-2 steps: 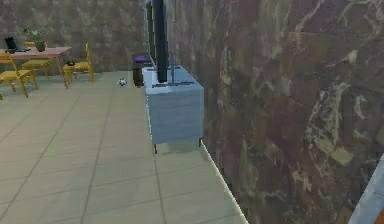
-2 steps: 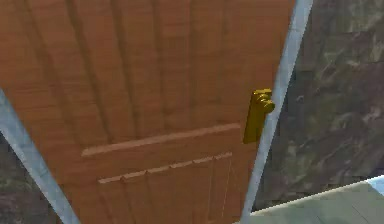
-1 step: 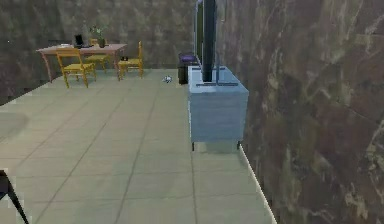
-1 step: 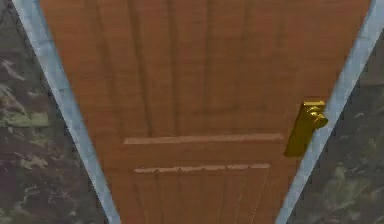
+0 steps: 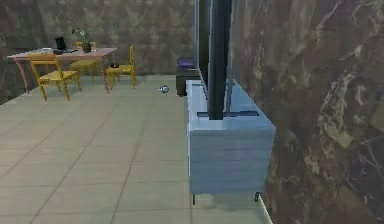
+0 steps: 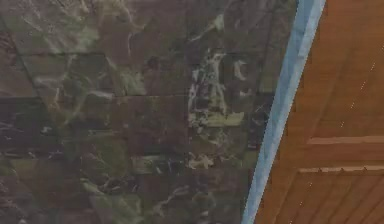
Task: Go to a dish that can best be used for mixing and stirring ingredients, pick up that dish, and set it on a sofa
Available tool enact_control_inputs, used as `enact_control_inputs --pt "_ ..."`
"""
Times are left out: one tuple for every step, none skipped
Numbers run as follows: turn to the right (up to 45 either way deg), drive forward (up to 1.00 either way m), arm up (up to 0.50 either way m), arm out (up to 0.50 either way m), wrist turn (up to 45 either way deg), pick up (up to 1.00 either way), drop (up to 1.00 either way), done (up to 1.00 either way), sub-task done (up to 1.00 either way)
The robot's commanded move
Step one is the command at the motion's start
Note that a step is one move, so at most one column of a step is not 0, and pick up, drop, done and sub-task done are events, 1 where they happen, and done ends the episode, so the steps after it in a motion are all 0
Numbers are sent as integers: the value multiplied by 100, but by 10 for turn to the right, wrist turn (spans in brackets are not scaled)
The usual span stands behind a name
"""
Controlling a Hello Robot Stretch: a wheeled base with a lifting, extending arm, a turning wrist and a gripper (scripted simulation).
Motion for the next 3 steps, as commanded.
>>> enact_control_inputs --pt "-330 0 0 0 0 0 0 0 0" --pt "0 90 0 0 0 0 0 0 0" --pt "30 0 0 0 0 0 0 0 0"
